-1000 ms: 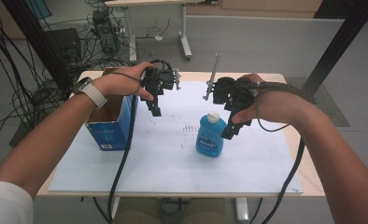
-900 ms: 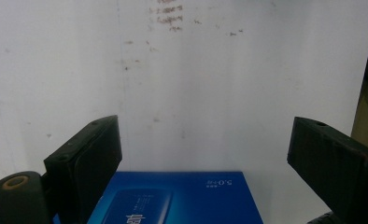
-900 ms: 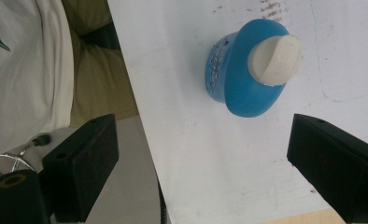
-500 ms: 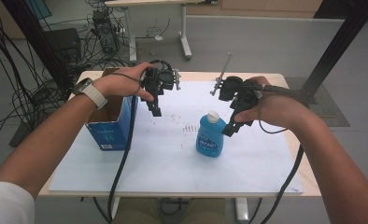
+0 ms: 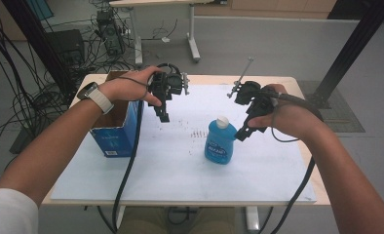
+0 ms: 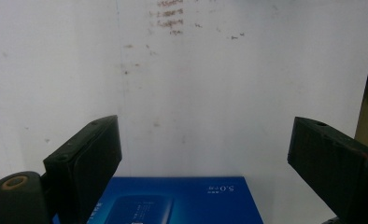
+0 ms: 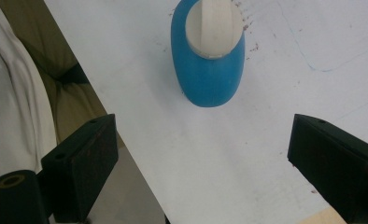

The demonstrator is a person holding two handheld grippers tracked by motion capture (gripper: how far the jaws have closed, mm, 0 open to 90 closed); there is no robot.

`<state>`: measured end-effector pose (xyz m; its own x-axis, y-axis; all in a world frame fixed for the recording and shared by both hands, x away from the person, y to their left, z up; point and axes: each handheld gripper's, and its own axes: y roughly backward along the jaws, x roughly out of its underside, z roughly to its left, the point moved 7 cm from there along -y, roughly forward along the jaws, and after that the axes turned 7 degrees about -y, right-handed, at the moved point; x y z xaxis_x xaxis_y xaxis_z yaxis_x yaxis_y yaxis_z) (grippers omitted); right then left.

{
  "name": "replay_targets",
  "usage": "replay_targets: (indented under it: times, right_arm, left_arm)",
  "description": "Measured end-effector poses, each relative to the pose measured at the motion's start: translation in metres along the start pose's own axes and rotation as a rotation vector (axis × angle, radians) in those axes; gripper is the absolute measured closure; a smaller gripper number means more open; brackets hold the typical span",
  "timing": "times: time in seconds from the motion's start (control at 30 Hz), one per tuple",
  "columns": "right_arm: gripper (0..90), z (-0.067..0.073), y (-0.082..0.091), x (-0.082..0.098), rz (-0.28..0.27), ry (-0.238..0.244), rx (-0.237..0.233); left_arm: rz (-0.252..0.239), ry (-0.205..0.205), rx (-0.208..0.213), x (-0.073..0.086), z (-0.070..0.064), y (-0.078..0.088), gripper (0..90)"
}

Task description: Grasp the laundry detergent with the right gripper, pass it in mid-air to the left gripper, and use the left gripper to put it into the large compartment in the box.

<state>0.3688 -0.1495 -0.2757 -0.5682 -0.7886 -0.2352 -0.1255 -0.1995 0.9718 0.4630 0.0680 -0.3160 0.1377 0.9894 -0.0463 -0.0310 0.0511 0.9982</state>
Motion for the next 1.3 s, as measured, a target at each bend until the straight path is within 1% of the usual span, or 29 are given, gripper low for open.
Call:
replay_targets:
  times: [0.3,0.47,0.57,0.7,1.0,1.13,1.17,1.3]
  right_arm:
    - [8.1,-0.004,-0.004,0.002,-0.009,-0.024,0.006]
    - [8.0,-0.006,-0.007,0.004,-0.021,-0.037,0.005]
    - [6.0,-0.008,-0.009,0.005,-0.036,-0.054,0.004]
    - [5.8,-0.009,-0.011,0.005,-0.049,-0.052,0.006]
    - [4.7,-0.012,-0.021,0.009,-0.066,-0.075,-0.001]
    - [4.4,-0.014,-0.025,0.01,-0.071,-0.09,-0.012]
    - [4.2,-0.015,-0.027,0.011,-0.071,-0.101,-0.015]
    - [4.3,-0.015,-0.031,0.011,-0.082,-0.096,-0.024]
  left_arm:
    - [0.001,0.002,-0.001,0.0,0.001,-0.001,10.2]
    - [0.0,0.002,-0.001,0.0,0.0,-0.001,10.2]
    - [0.001,-0.001,-0.002,-0.001,0.0,-0.001,10.2]
    - [-0.002,-0.002,-0.002,-0.001,0.0,-0.001,10.2]
    - [0.002,-0.007,0.0,-0.002,-0.001,-0.004,10.2]
    - [0.004,-0.007,0.004,-0.002,-0.001,-0.006,10.1]
    - [0.004,-0.008,0.005,-0.002,0.0,-0.007,10.2]
    - [0.004,-0.008,0.006,-0.002,0.0,-0.007,10.2]
